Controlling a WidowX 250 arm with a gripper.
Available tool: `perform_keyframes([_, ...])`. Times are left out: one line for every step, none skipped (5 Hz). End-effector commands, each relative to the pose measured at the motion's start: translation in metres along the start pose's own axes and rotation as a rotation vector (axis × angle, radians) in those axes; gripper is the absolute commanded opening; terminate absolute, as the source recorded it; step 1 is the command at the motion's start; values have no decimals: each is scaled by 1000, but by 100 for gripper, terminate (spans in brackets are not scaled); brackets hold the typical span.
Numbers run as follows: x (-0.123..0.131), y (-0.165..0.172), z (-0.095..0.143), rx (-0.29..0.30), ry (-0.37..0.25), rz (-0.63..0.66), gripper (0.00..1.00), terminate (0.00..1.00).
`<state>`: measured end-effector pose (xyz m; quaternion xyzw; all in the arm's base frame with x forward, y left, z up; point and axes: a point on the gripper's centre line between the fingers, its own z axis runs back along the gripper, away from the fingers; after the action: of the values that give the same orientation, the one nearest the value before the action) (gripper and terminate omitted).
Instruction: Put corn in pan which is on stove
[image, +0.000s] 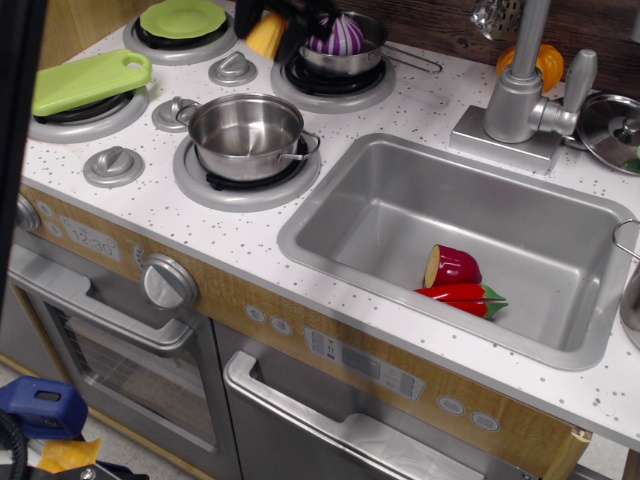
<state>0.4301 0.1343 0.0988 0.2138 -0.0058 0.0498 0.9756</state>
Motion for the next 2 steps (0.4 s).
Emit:
perform_keyframes([-17,16,40,11,-82,73,0,0])
perform_keyframes([-36,16,25,-2,-61,117,0,0])
